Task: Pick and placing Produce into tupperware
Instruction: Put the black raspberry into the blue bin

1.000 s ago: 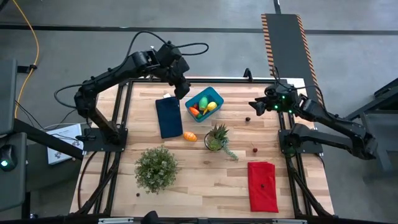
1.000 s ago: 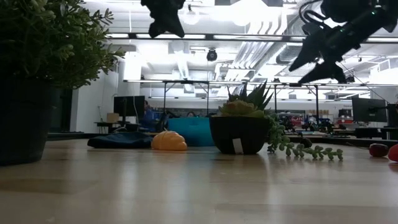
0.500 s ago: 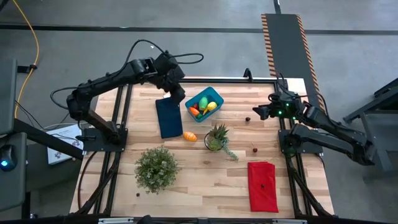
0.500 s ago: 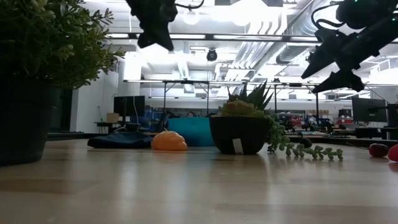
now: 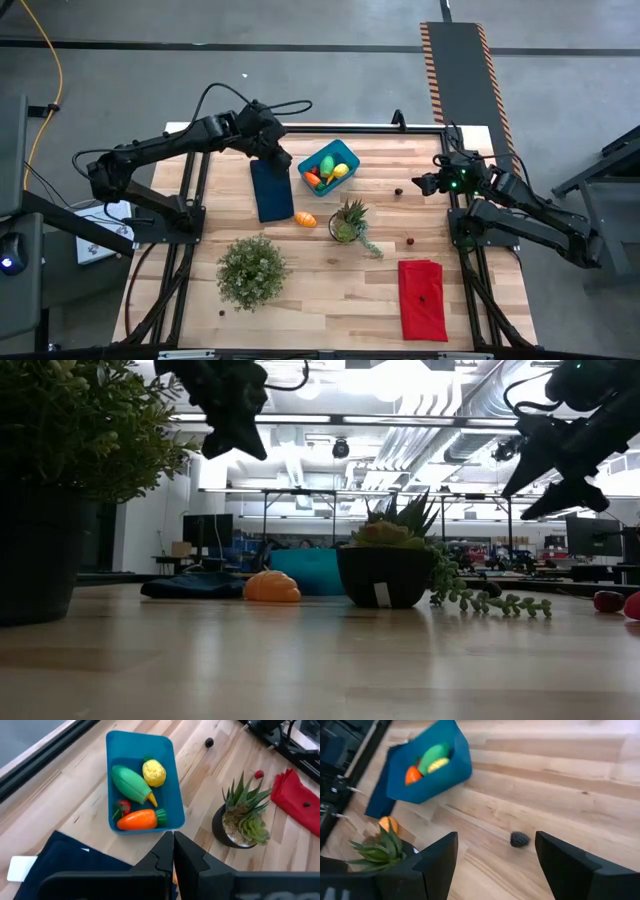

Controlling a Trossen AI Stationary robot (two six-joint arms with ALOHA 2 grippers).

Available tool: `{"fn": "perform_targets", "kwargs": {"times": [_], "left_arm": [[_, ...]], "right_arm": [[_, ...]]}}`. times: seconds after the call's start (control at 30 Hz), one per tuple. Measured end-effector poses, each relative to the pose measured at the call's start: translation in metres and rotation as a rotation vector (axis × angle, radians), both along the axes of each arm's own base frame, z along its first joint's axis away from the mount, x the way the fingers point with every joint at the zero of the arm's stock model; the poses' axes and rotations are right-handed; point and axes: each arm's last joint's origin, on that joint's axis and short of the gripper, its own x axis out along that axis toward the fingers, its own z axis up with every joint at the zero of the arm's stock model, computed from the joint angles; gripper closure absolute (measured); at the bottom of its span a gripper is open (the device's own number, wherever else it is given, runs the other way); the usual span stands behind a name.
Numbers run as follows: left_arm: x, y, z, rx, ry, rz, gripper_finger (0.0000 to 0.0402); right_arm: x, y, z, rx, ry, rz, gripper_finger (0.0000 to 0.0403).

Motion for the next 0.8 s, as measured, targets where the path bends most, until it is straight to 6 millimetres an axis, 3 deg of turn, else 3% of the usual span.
{"fn": "perform_targets", "kwargs": {"times": [0.43, 0.8], "left_arm": [[-0.013, -0.009, -0.026, -0.042, 0.000, 0.043, 0.0401], [-0.013, -0.009, -0.029, -0.051, 0.008, 0.046, 0.0401]], "right_arm": [[0.000, 0.002, -0.002, 0.100, -0.032, -0.023, 0.0147], [0.006, -0.001, -0.005, 0.190, 0.011, -0.048, 0.0147]]}}
